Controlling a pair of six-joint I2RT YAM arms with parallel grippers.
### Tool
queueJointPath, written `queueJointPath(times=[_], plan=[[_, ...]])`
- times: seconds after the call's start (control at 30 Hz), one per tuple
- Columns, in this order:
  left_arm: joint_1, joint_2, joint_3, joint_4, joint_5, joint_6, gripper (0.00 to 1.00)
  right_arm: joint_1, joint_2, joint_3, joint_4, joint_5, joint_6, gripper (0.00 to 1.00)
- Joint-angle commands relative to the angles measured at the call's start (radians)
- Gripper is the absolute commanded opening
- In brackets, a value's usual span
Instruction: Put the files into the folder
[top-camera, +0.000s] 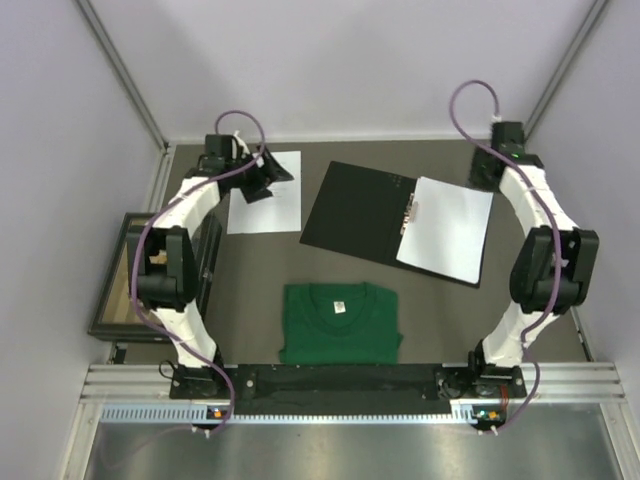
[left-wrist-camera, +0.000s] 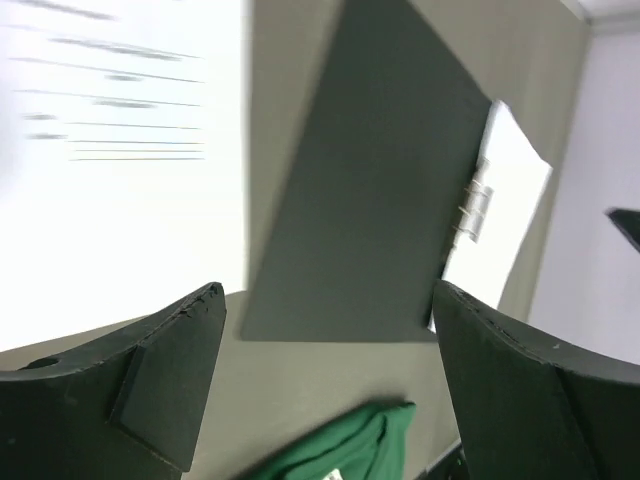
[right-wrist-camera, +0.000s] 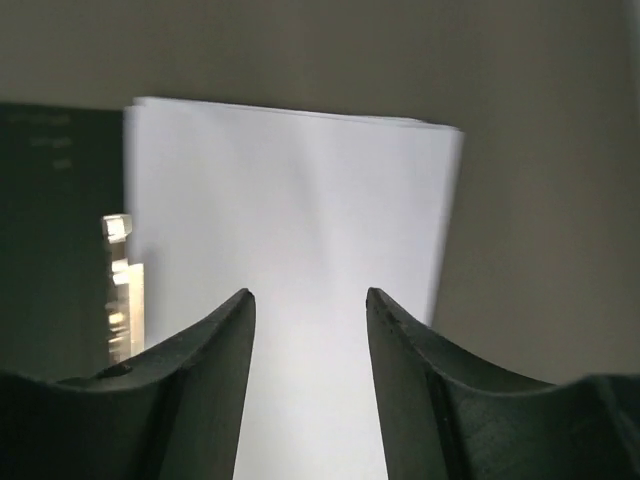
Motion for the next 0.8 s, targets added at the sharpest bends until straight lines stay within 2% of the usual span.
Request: queueJointPath(times=[0.0, 0.07, 0.2, 0.3, 0.33, 0.37, 0.47, 0.77], plan=[[0.059, 0.040, -0.025, 0.007, -0.025, 0.028, 0.88, 0.262, 0.060, 0.130, 0.060, -0.110, 0.103, 0.49], [0.092, 0.075, -0.013, 0.005, -0.018, 0.024, 0.86, 0.375, 0.129, 0.178, 0.122, -0.231, 0.190, 0.51], [0.129, 0.120, -0.016, 0.023, -0.018, 0.027, 0.86, 0.510, 0.296, 0.276, 0.296, -0.387, 0.331, 0.53], [0.134, 0.174, -0.010, 0.019, -0.002, 0.030, 0.84, 0.601, 0.462, 0.444, 0.306, -0.393, 0.404, 0.54], [0.140, 0.186, -0.013, 0.019, 0.001, 0.027, 0.84, 0.618, 0.510, 0.548, 0.274, -0.379, 0.425, 0.54], [0.146, 0.200, -0.040, 0.034, 0.039, -0.002, 0.84, 0.635, 0.587, 0.602, 0.259, -0.375, 0.434, 0.54], [0.169, 0.201, -0.128, 0.144, 0.094, -0.090, 0.83, 0.690, 0.683, 0.759, 0.190, -0.324, 0.459, 0.54], [0.172, 0.191, -0.206, 0.192, 0.099, -0.165, 0.81, 0.731, 0.766, 0.752, 0.125, -0.218, 0.514, 0.55]])
